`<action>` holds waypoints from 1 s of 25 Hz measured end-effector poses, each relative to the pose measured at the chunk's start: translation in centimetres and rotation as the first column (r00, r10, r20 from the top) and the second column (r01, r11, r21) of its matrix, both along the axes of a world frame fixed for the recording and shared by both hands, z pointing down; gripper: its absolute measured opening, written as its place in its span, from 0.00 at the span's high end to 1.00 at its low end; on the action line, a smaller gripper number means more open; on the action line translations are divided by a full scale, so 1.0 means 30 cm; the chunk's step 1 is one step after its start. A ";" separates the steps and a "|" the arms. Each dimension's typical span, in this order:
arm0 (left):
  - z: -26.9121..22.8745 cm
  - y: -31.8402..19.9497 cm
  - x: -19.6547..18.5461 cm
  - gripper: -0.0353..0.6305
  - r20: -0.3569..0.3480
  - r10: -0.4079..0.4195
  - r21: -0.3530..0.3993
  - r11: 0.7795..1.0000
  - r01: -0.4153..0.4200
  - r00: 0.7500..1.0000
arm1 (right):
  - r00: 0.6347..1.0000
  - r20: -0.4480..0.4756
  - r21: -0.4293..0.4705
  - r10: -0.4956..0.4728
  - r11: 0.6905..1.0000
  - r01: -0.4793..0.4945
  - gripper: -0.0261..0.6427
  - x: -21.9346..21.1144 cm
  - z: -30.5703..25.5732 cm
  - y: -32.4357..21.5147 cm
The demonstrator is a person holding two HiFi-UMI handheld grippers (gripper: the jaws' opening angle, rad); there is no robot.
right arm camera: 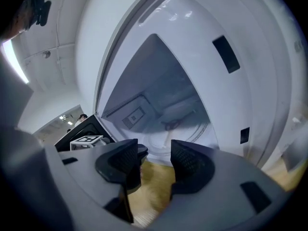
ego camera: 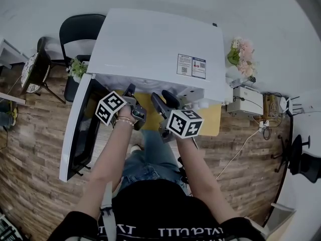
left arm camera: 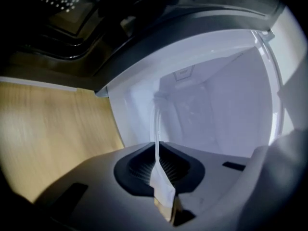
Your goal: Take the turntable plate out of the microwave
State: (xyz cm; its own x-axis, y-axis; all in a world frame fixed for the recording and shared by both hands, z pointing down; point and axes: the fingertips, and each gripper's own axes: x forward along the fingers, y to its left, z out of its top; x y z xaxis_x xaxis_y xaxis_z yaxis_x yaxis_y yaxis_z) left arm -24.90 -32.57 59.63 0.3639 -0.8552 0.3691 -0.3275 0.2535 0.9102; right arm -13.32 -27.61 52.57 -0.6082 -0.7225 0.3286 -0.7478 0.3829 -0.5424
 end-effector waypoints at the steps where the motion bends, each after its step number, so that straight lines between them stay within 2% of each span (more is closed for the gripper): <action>1: 0.003 0.001 -0.002 0.90 -0.008 -0.010 0.000 1.000 0.010 1.000 | 1.000 0.012 -0.009 0.005 1.000 -0.005 0.65 0.002 0.006 -0.001; 8: -0.007 0.031 -0.010 0.91 -0.051 -0.056 0.009 0.998 0.057 0.997 | 0.999 0.049 -0.098 0.022 0.995 -0.017 0.67 0.002 0.081 -0.004; 15: -0.055 0.035 0.000 0.91 -0.071 -0.038 0.034 0.999 0.041 0.997 | 0.967 0.226 -0.196 0.119 0.978 -0.074 0.69 -0.008 0.143 -0.047; 18: -0.062 0.039 0.000 0.91 -0.067 -0.026 0.035 0.999 0.029 0.997 | 0.925 0.339 -0.229 0.172 0.969 -0.096 0.69 -0.017 0.142 -0.079; 22: -0.067 0.042 0.008 0.91 -0.055 0.010 0.035 0.999 -0.008 0.998 | 0.829 0.486 -0.305 0.278 0.943 -0.137 0.73 -0.033 0.137 -0.117; 25: -0.068 0.044 0.019 0.91 -0.029 0.050 0.040 0.998 -0.049 0.998 | 0.764 0.542 -0.355 0.349 0.920 -0.168 0.78 -0.043 0.150 -0.135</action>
State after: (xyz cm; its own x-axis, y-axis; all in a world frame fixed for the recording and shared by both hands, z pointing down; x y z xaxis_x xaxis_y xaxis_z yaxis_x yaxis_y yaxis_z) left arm -24.32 -31.25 57.60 0.4167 -0.8495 0.3236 -0.3113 0.2011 0.9288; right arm -14.60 -31.66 57.07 -0.5485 -0.8173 0.1768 -0.2980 -0.0066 -0.9546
